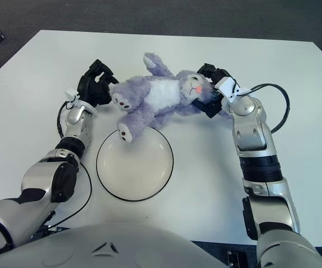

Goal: Put the doll into the plate.

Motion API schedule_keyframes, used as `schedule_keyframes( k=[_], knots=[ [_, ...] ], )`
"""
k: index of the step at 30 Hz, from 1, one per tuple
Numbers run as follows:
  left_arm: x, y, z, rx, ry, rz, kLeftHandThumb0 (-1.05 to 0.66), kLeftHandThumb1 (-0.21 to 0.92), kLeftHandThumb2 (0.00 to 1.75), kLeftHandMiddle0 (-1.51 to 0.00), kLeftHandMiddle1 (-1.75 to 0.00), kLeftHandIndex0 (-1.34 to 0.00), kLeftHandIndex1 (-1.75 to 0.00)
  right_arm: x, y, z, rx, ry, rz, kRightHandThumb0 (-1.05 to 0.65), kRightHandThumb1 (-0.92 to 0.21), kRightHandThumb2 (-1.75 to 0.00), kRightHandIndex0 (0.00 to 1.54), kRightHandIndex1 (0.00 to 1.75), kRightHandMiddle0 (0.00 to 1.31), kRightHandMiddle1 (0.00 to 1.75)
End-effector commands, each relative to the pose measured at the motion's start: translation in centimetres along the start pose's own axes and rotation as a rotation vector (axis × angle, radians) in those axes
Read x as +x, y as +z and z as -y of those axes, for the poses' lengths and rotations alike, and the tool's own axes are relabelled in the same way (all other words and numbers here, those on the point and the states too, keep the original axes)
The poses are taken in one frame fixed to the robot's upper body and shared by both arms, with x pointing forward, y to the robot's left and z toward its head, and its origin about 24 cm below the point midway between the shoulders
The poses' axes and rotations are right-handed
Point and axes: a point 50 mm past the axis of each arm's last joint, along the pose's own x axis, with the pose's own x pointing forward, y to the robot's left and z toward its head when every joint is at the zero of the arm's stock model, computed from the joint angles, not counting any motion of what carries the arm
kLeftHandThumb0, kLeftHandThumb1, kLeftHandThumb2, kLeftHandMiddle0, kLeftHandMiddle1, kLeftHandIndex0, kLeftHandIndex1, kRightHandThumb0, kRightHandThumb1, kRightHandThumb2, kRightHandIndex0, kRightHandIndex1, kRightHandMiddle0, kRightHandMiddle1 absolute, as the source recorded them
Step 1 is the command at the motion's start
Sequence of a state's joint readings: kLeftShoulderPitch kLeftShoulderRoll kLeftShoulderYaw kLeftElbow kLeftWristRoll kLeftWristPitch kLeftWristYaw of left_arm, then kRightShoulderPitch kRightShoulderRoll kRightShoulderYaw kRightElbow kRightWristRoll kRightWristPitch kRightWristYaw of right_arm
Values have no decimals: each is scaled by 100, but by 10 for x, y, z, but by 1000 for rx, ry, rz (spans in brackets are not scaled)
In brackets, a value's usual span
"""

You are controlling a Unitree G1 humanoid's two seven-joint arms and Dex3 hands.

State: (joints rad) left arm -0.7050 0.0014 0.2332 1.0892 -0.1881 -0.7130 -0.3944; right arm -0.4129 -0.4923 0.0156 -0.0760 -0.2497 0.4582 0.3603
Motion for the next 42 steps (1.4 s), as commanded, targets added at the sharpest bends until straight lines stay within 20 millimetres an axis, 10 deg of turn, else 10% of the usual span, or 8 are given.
schedule_keyframes(
  k=[1, 42],
  knots=[
    [-24, -23, -8, 4, 44, -115, -1, 40, 123, -44, -175, -43, -175, -1, 4, 6, 27, -44, 10, 0, 1, -168, 87, 169, 64, 175],
    [-31, -30, -6, 60, 19, -170, -1, 43, 119, -42, -175, -40, -175, -7, 41, 30, 386, -401, 144, 0, -5, -159, 85, 163, 58, 175]
  ],
)
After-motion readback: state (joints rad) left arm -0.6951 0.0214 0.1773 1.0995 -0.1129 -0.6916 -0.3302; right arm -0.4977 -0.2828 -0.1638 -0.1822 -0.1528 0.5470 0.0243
